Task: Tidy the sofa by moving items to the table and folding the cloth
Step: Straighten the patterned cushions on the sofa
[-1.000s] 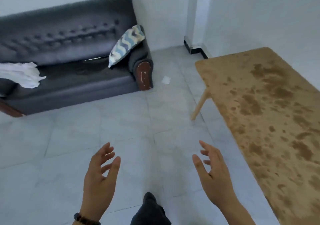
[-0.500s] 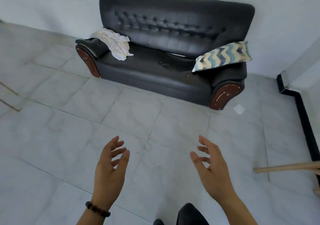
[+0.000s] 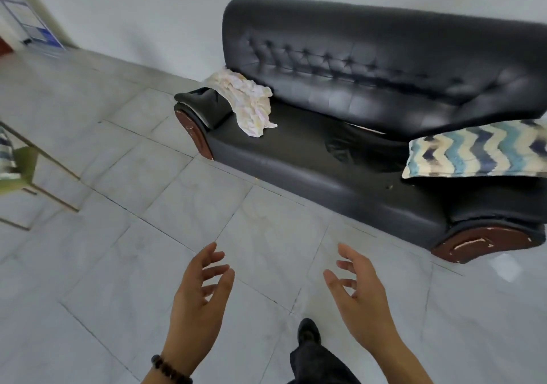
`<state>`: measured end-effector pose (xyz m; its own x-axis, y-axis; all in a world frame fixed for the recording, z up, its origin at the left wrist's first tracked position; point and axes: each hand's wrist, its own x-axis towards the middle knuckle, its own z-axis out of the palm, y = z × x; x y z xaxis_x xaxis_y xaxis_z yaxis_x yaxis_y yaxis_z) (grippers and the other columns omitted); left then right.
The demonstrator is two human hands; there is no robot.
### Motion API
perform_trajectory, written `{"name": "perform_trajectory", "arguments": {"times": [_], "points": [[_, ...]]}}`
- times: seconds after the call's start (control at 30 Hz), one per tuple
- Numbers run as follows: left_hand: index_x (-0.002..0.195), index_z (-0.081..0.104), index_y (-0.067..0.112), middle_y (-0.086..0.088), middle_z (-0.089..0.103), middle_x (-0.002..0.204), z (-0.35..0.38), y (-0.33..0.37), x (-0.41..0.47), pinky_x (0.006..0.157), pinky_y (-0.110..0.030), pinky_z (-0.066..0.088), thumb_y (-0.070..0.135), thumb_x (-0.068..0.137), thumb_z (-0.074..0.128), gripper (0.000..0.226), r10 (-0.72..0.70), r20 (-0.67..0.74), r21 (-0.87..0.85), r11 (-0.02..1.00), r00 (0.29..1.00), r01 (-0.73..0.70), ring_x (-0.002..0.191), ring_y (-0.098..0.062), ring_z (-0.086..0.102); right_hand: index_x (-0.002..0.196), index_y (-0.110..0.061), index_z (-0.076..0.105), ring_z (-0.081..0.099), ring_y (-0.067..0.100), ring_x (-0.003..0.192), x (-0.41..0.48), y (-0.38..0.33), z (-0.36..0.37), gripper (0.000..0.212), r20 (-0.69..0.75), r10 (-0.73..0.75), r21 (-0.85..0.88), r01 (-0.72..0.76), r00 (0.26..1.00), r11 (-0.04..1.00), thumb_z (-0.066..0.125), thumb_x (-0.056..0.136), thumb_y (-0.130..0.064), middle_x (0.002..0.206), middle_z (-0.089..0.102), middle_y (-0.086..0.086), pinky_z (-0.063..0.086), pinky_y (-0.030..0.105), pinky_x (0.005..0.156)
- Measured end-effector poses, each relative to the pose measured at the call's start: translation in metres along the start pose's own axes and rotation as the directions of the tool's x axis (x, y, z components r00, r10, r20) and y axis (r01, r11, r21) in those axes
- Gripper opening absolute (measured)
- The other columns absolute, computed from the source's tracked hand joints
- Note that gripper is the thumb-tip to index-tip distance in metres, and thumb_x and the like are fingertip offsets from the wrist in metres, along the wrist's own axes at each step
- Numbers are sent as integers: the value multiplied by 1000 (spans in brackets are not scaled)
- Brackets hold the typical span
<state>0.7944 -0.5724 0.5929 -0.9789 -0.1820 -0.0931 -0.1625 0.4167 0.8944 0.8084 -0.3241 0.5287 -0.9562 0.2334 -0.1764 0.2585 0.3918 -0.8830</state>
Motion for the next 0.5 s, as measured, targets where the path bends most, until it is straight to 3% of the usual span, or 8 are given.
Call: {"name": "perform_trajectory", "arguments": {"times": [0.13,0.3,0.5], "points": [[134,48,29,18,61,120,-18,27,91,78,-20,51,22,91,61,45,-2,-116,-21,1000,993,0,103,-4,64,132,-48,34,53,-3,108,116,-74,25,48,118,-115,-57,123,986,991,60,93,-40,130,46,-19,43,8,81],[134,47,29,17,61,121,-28,23,199,76,-18,48,22,91,61,46,-29,-178,-66,998,984,18,105,1,61,134,-51,33,54,4,112,229,-128,71,49,204,-139,-75,157,969,985,59,94,-44,128,45,-22,49,17,87],[132,47,31,16,60,120,-13,14,351,72,-7,49,22,91,61,44,11,-18,-29,1000,1000,-11,105,4,59,138,-45,37,54,3,113,331,-150,110,51,34,-54,-64,56,998,996,62,94,-37,133,48,-17,49,15,82]]}}
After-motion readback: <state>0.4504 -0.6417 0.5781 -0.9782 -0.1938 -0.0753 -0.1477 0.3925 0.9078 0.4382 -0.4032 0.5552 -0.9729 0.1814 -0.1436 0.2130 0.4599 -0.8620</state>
